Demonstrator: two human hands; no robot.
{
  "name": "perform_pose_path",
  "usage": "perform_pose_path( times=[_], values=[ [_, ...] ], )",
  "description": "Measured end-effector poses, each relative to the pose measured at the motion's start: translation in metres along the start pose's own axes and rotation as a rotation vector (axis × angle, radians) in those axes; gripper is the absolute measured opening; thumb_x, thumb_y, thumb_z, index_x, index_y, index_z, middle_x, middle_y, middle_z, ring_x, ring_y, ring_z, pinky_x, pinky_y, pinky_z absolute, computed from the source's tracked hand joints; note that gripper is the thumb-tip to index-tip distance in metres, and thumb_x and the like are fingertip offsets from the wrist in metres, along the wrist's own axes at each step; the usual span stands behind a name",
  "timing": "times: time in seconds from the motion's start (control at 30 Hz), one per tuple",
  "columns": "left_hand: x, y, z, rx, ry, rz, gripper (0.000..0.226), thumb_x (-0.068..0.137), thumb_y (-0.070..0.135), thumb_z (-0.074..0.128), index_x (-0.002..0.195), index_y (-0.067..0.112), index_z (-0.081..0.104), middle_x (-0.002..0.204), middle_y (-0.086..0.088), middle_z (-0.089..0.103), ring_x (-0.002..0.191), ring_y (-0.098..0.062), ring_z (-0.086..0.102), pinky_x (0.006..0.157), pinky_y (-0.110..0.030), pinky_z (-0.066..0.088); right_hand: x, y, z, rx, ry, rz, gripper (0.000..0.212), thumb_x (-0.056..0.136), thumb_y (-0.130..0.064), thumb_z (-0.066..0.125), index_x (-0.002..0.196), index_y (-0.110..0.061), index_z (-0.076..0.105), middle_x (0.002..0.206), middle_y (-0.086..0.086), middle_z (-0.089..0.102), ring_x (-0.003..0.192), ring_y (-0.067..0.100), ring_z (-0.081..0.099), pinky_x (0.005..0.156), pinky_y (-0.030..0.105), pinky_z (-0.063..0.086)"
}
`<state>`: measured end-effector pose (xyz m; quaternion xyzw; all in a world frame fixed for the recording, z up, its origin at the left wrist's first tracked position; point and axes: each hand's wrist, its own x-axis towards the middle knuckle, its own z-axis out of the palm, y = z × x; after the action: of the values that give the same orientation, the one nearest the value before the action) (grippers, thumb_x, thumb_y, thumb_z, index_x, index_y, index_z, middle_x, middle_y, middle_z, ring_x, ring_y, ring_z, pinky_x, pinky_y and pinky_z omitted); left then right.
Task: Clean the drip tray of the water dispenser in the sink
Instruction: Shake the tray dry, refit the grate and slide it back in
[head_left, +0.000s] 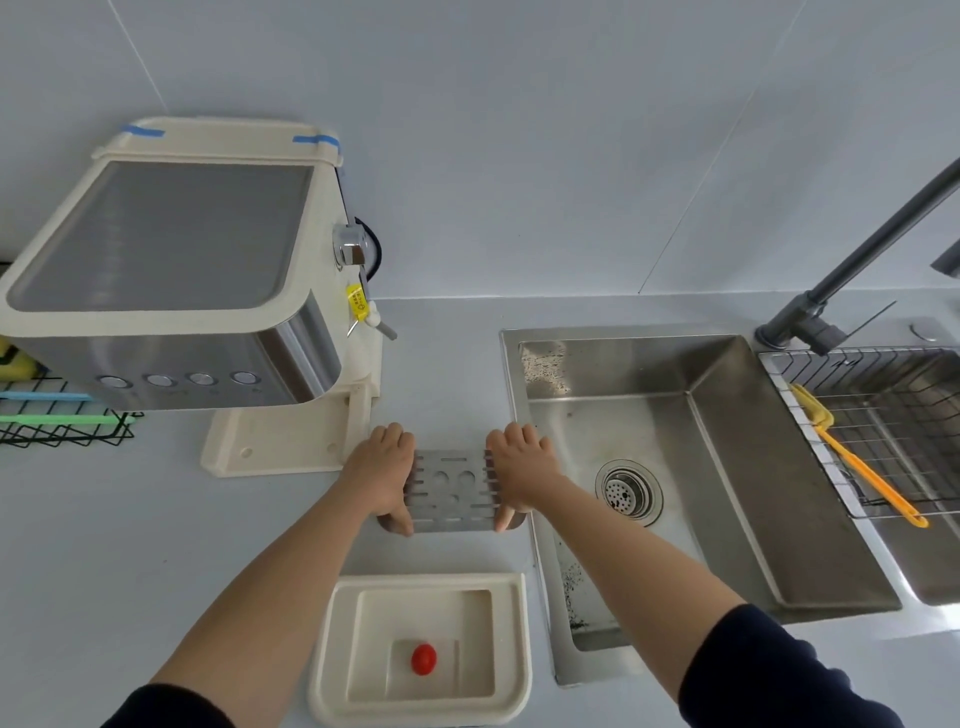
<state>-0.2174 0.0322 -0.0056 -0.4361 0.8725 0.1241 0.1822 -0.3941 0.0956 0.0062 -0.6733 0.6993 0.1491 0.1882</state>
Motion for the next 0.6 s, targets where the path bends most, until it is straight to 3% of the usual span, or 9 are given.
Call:
perform_pose_path(
  times=[0.2,0.33,0.47,0.6],
  values=[
    [-0.019,-0.003,0.006,-0.129,0.128,0.001,0.091,0.050,0.042,0.081,0.122,0.017,0.032,0.124,-0.003,0.033,0.112,-0.020,0.035,0.091,-0.027,0.037,-0.012,-0.001,0.005,0.183,0.015,0.052,0.089,0.058,-0.026,0.084,0.124,-0.014,0.026,0.124,0.012,0.033,0.114,0.028,0.038,0.097,0.036,0.039],
    [-0.032,-0.001,0.007,-0.352,0.180,-0.018,0.080,0.059,0.031,0.080,0.122,0.021,0.032,0.119,-0.003,0.040,0.097,-0.016,0.050,0.075,-0.025,0.046,-0.024,0.001,0.008,0.419,0.018,0.041,0.082,0.063,-0.012,0.081,0.126,-0.014,0.028,0.124,0.016,0.033,0.110,0.033,0.049,0.096,0.039,0.048],
    [-0.042,-0.006,0.007,-0.619,0.163,-0.046,0.057,0.068,0.014,0.075,0.108,0.024,0.036,0.103,-0.002,0.049,0.088,-0.017,0.053,0.069,-0.024,0.047,-0.031,0.005,0.004,0.704,0.096,0.112,0.062,0.073,-0.008,0.073,0.122,-0.014,0.037,0.119,0.016,0.043,0.090,0.026,0.054,0.074,0.026,0.052],
    [-0.049,-0.015,0.002,-0.829,0.214,-0.071,0.045,0.069,0.009,0.074,0.097,0.023,0.041,0.086,0.005,0.055,0.077,-0.013,0.054,0.060,-0.016,0.040,-0.040,0.012,-0.004,0.962,0.174,0.216,0.048,0.076,-0.008,0.071,0.116,-0.007,0.045,0.086,0.010,0.056,0.078,0.022,0.054,0.062,0.024,0.047]
  ],
)
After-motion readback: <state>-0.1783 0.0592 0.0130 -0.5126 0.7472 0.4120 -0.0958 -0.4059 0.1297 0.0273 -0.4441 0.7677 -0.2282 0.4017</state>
